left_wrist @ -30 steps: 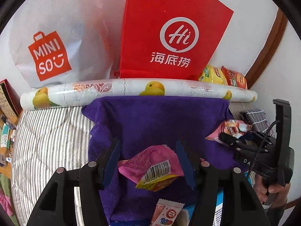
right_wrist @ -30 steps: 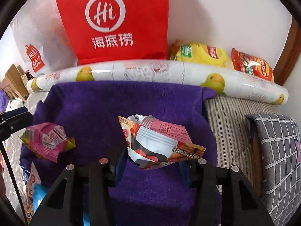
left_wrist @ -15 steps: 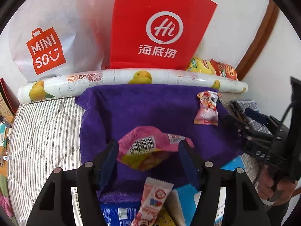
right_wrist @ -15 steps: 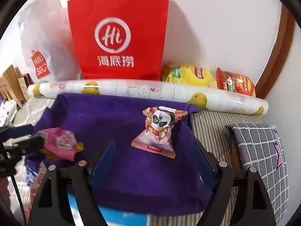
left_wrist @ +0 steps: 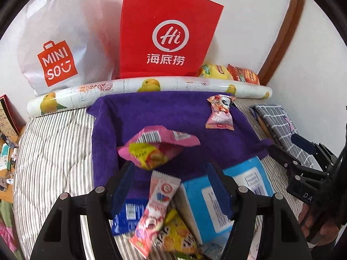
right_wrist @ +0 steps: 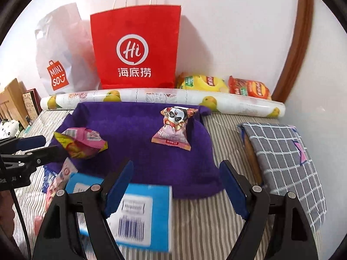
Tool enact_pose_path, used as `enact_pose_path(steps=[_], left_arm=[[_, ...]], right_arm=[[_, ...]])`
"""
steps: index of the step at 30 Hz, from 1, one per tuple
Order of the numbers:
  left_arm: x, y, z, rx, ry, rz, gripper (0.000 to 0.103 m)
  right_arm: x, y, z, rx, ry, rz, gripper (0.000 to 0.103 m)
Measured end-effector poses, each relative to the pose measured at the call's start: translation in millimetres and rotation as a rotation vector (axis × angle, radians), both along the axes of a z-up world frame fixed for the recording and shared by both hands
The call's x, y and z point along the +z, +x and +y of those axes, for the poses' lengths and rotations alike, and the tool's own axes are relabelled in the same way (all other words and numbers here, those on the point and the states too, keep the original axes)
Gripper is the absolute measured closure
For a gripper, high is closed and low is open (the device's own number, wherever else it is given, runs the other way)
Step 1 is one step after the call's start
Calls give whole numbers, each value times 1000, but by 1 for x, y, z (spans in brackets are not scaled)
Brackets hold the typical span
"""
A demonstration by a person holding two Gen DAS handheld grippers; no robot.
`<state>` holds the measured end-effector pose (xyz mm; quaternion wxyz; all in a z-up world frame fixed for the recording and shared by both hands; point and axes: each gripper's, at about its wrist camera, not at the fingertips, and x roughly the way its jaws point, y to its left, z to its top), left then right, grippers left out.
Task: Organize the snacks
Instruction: 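Lower both bags onto the purple towel and open both tools, then grasp the pink wowo snack pack with right tool while left tool returns to pile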
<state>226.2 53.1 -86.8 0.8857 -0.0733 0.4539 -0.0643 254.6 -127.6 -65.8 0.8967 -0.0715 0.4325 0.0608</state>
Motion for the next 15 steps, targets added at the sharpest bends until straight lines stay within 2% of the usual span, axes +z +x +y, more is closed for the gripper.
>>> enact_pose_path(steps=[4,6,15], left_arm=[[2,-15,-4,-6,8,6,36],[5,-24,-6,-5,16,6,36],[20,-66,-2,40,38,3,36]], right_arm=[[3,-20,-6,-12,52,4,30],[3,-27,-9,-19,71,29,37],[2,-73,-18,-18,58,53,37]])
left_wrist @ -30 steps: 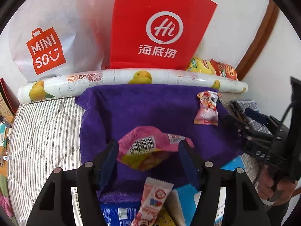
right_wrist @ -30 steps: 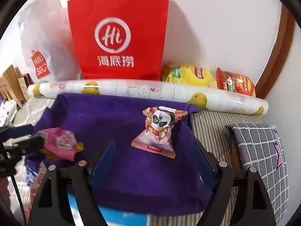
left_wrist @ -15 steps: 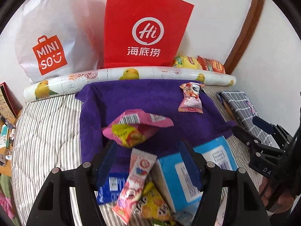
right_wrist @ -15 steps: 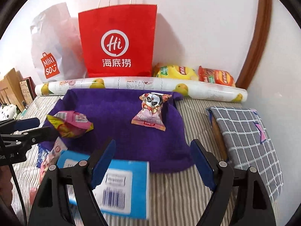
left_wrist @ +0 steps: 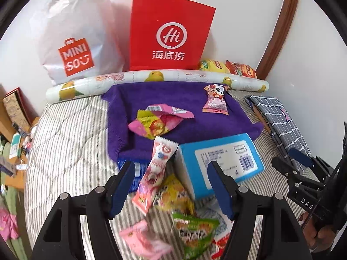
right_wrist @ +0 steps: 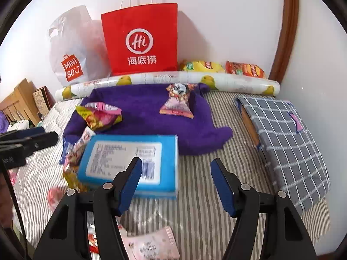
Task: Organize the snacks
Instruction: 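Grasp the pink wowo snack pack with right tool while left tool returns to pile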
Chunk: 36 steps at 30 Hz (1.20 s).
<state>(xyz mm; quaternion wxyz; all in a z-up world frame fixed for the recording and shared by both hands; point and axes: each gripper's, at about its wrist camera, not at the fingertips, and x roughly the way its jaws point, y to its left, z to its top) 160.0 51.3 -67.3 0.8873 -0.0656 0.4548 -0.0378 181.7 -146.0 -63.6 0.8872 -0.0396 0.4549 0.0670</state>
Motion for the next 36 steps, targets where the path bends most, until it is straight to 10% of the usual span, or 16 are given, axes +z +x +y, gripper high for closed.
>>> enact_pose_path(steps=[21,28,32,36], left_arm=[[-25,-50,8,67,62,46,36],[-43,-59,24,105,60,77,36],[-50,-63,32,116,33,107,36],[-48,-69,37,123,59,93,36]], right_arm=[[-90,-68,-8,206,140,248,23],[-98,-84,15,246,46,149,7],[-95,-91,17,277,12,86,37],[-93,-92,12,285,15,90,41]])
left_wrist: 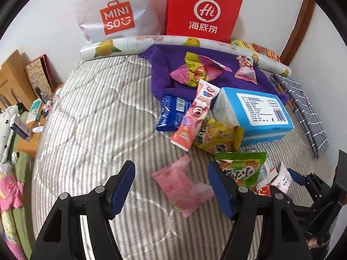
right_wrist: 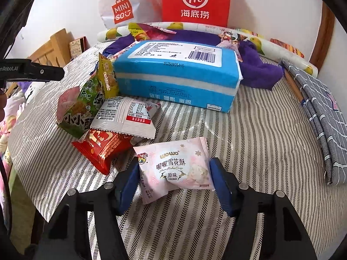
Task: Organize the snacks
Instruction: 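Grasp the pink wowo snack pack with right tool while left tool returns to pile, then grasp the pink peach snack pack with left tool while right tool lifts its pack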
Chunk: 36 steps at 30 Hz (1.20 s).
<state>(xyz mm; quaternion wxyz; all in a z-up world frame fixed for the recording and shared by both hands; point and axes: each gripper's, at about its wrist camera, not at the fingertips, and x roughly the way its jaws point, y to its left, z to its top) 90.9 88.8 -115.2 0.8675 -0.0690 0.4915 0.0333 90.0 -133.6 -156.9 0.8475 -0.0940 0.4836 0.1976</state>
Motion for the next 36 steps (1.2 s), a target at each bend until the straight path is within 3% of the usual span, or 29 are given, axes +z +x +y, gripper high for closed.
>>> enact_pose_path(steps=[5,9,22,27,33,36], left_arm=[[-6,-5,7,10,-12,4,36],[-16,-7,6,-12,-23,9,36],[-54,3,1,-28,-150,74,36],[-55,5,-5,-42,-114,41,36],[-54,8,-7,-53,-77,24,63],[-51,7,-1,-39,-93,11,65]], right_arm=[[6,2,-9,-42,38,14,43],[17,3,-18,-78,43,-25,43],[15,8,-32,-126,19,-27,43],[12,9,-34,-124,13,-25,43],[12,13,-38,-144,27,-19,43],[14,15,-41,-150,18,-26,43]])
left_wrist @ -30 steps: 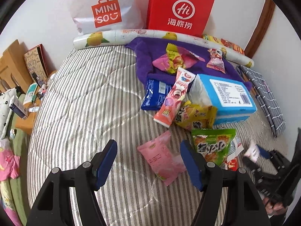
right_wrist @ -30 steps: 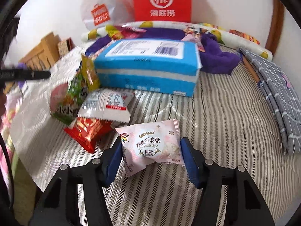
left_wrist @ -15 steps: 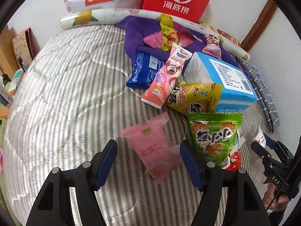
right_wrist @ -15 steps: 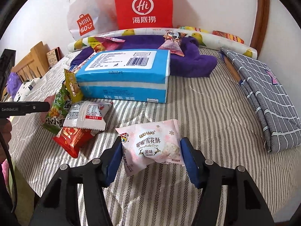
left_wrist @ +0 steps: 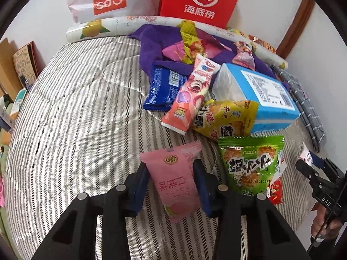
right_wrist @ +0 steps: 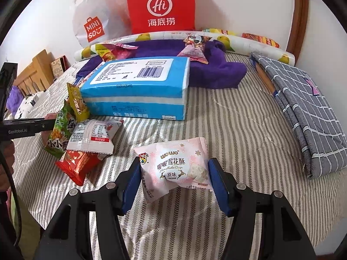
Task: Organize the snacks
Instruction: 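Grasp the pink peach snack pack with left tool while right tool lifts its pack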
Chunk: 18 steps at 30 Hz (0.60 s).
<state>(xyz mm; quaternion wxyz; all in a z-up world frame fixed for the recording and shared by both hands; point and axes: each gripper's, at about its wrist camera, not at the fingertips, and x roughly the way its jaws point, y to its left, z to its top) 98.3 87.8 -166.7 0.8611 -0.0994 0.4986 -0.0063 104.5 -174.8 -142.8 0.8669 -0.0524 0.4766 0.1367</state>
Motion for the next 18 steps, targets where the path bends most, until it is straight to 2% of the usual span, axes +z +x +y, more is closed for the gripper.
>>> enact_pose_path(steps=[8,14,18], left_arm=[[19,-8,9,16,-10,-39,65],[41,-17,-6,-38,-45,-90,65],[55,-19,-21,-67,-39,-114,65]], right_arm=[[13,1,-7,-29,12,-29,43],[28,-1,-5,-34,27,-47,43],[39,-1,1,-26,28,-57,43]])
